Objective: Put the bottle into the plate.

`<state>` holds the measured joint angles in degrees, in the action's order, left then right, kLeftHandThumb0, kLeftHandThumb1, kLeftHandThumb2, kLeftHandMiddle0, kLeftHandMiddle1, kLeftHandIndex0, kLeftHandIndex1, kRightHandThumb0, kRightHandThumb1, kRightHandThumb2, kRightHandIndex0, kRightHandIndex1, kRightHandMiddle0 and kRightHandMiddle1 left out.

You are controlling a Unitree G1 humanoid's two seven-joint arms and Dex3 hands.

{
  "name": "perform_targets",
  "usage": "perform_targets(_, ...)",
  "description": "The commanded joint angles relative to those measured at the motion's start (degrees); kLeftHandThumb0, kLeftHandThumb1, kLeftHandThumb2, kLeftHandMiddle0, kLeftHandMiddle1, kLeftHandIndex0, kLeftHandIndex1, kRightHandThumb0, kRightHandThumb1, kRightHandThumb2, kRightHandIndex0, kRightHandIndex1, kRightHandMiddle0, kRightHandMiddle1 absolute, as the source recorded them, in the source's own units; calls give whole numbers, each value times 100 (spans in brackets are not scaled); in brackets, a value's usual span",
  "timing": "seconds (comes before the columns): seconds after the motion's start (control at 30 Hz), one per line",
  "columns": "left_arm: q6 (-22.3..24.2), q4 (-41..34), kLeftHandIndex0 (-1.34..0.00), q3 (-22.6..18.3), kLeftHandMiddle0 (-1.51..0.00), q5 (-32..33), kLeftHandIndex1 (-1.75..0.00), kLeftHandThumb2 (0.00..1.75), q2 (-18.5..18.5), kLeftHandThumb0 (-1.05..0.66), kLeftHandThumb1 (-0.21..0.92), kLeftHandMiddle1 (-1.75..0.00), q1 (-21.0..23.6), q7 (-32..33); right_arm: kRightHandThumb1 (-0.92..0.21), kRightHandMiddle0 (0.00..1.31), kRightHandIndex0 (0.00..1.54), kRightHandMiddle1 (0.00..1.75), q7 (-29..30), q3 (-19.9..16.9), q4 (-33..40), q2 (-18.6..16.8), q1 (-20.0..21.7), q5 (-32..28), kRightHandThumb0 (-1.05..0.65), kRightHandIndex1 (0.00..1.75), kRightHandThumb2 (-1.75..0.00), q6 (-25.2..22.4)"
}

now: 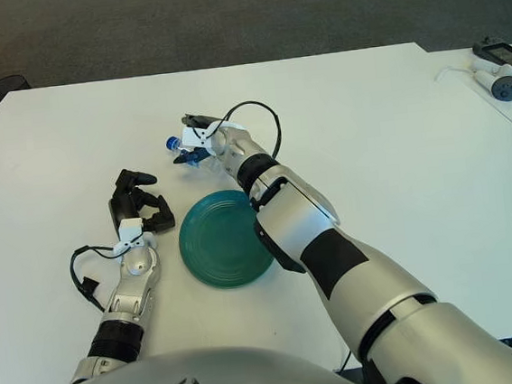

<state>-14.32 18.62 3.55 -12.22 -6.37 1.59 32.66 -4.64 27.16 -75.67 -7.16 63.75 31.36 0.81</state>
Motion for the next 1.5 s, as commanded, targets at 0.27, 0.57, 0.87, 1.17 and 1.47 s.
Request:
perform_targets(0.27, 234, 220, -70, -98, -88, -42, -173, 175, -154, 0, -7, -175, -123, 74, -92, 0, 13, 21, 251, 111, -86, -20, -353, 150, -98, 5, -32, 30)
perform_targets(0.57, 260, 239, -69, -113, -88, -14, -173, 175, -193, 0, -7, -175, -104, 89, -92, 0, 15, 24, 286, 193, -92, -71, -412, 223, -97, 7, -30, 26)
perform_targets(0.87, 236, 178, -69, -98, -88, 20, -173, 175, -209, 0, -7, -175, -137, 40, -92, 0, 14, 26, 277, 248, -127, -85, -462, 257, -95, 9, -26, -19)
perform_targets(1.17, 319, 171, -70, -92, -88, 49, -173, 175, -235, 0, -7, -175, -130, 62, -92, 0, 12, 25, 180, 421, -135, -62, -479, 404, -96, 10, -27, 35)
perform_targets(1.47, 374, 149, -69, -71, -88, 23, -173, 175, -267, 0, -7, -175, -139, 114, -92, 0, 11, 21, 238, 662, -190, -99, -549, 635, -96, 12, -32, 18)
